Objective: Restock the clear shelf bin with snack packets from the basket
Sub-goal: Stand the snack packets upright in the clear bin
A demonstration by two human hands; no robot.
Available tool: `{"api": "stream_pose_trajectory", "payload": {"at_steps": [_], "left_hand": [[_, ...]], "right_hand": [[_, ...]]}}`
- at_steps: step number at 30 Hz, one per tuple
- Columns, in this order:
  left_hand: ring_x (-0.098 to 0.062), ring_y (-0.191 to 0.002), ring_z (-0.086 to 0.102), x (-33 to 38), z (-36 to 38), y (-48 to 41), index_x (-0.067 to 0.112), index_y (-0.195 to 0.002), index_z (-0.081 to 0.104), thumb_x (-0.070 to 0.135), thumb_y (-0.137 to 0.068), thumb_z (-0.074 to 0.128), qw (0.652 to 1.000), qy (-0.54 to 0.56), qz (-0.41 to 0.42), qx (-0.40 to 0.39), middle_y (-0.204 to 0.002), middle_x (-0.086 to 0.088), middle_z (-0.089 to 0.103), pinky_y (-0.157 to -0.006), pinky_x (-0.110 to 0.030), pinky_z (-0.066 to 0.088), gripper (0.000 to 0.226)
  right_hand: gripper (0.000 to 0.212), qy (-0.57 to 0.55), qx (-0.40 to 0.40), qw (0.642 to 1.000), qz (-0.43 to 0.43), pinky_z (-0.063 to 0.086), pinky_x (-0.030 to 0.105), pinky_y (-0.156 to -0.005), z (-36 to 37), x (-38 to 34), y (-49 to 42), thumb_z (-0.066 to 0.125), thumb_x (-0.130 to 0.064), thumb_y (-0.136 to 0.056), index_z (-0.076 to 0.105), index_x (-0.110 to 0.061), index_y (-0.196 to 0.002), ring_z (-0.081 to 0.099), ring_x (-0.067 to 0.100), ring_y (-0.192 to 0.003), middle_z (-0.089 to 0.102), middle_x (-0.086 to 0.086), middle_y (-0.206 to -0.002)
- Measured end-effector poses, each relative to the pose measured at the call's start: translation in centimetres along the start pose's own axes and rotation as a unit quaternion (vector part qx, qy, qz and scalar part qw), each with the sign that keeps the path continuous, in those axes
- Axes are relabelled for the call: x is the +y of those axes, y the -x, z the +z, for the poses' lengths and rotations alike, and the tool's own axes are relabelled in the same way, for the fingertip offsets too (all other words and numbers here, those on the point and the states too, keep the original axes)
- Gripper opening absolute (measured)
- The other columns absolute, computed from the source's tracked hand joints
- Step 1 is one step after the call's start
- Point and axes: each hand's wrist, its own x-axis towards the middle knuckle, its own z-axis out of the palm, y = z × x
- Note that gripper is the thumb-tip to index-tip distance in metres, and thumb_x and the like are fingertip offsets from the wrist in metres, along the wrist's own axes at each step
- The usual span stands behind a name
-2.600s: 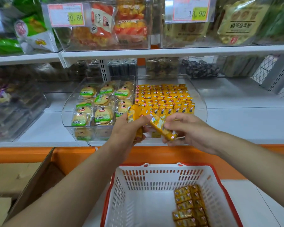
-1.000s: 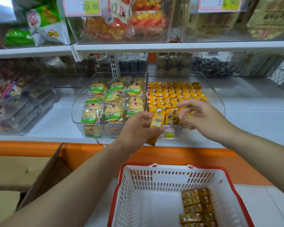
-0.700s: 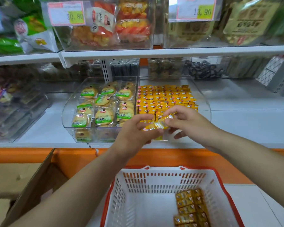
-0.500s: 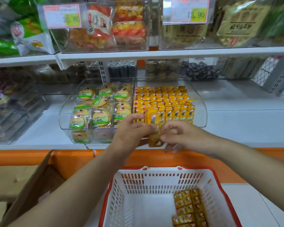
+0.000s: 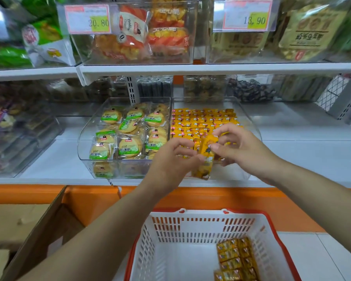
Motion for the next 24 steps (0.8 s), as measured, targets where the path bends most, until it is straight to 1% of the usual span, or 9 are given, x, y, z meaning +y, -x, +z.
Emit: {"api": "stream_pose_trajectory", "payload": {"at_steps": [2,5,8,10,11,13,15,18,24], "left_hand": [[-0.015,-0.081,0.067,-0.3,-1.4,-0.8,0.024,-0.116,0.061,0.024,-0.083,0.083,0.992,-0.099,0.053,0.056,-0.099,0.005,0.069,-0.074,-0.034,0.061,0.039],[-0.006,-0.078,0.057,-1.5,-3.3,-1.7,0.027,-0.117,0.058,0.029,-0.084,0.082,0.967,-0.208,0.077,0.126,-0.095,0.014,0.059,-0.073,-0.031,0.058,0.041],[-0.013,-0.091,0.06,-3.3,-4.1,-2.2,0.021,-0.13,0.056,0.038,-0.086,0.079,0.961,-0.25,0.019,0.117,-0.108,0.008,0.06,-0.081,-0.039,0.059,0.053],[-0.016,-0.097,0.063,-4.2,-3.9,-2.5,0.022,-0.133,0.054,0.048,-0.086,0.076,0.946,-0.311,-0.004,0.088,-0.115,0.005,0.064,-0.085,-0.041,0.057,0.058],[-0.017,-0.099,0.064,-4.5,-3.7,-2.6,0.023,-0.13,0.056,0.052,-0.085,0.075,0.932,-0.354,-0.004,0.075,-0.112,0.006,0.066,-0.088,-0.042,0.055,0.057],[-0.019,-0.094,0.064,-4.9,-3.3,-2.7,0.026,-0.118,0.058,0.058,-0.084,0.073,0.905,-0.419,0.014,0.068,-0.097,0.008,0.067,-0.089,-0.042,0.051,0.05],[-0.019,-0.088,0.063,-5.3,-3.2,-2.9,0.027,-0.111,0.057,0.061,-0.083,0.072,0.896,-0.437,0.032,0.078,-0.087,0.01,0.062,-0.085,-0.041,0.048,0.046],[-0.017,-0.085,0.06,-5.6,-3.2,-3.1,0.029,-0.108,0.053,0.063,-0.082,0.071,0.891,-0.445,0.04,0.081,-0.089,0.011,0.062,-0.088,-0.04,0.045,0.046],[-0.016,-0.081,0.058,-5.3,-3.2,-3.2,0.032,-0.104,0.048,0.063,-0.082,0.072,0.896,-0.438,0.015,0.066,-0.081,0.013,0.058,-0.089,-0.043,0.047,0.044]], "right_hand": [[0.022,0.027,0.047,0.998,-0.018,0.058,0.048,-0.068,-1.0,0.1,-1.0,0.076,-0.022,-0.085,0.062,-0.027,-0.101,0.066,0.027,-0.076,0.065,0.011,-0.09],[0.024,0.085,0.113,0.99,-0.014,0.057,0.043,-0.065,-2.3,1.1,-2.8,0.076,-0.017,-0.085,0.061,-0.023,-0.102,0.067,0.03,-0.067,0.065,-0.002,-0.082],[0.026,0.135,0.137,0.981,0.015,0.056,0.034,-0.062,-2.2,3.0,-4.6,0.08,-0.018,-0.082,0.061,-0.019,-0.101,0.069,0.029,-0.06,0.067,-0.005,-0.076],[0.027,0.155,0.139,0.977,0.036,0.059,0.04,-0.066,-1.5,4.4,-5.7,0.081,-0.015,-0.08,0.063,-0.016,-0.1,0.071,0.035,-0.068,0.068,0.009,-0.083],[0.028,0.165,0.139,0.975,0.045,0.059,0.04,-0.065,-1.1,5.1,-6.3,0.082,-0.015,-0.079,0.063,-0.015,-0.1,0.071,0.035,-0.068,0.069,0.014,-0.083],[0.028,0.198,0.132,0.969,0.06,0.057,0.036,-0.062,-0.5,6.2,-7.2,0.082,-0.016,-0.079,0.064,-0.014,-0.102,0.071,0.029,-0.066,0.071,0.009,-0.076],[0.029,0.236,0.117,0.962,0.071,0.057,0.036,-0.067,0.0,7.2,-7.8,0.082,-0.018,-0.078,0.065,-0.017,-0.102,0.069,0.021,-0.064,0.071,0.001,-0.072],[0.032,0.317,0.094,0.942,0.066,0.052,0.029,-0.062,0.6,7.9,-8.1,0.082,-0.021,-0.078,0.066,-0.018,-0.106,0.064,0.008,-0.063,0.068,-0.008,-0.072],[0.04,0.341,0.112,0.932,0.054,0.046,0.024,-0.061,0.7,8.0,-7.8,0.08,-0.027,-0.079,0.062,-0.021,-0.114,0.064,0.009,-0.071,0.066,-0.011,-0.076]]}}
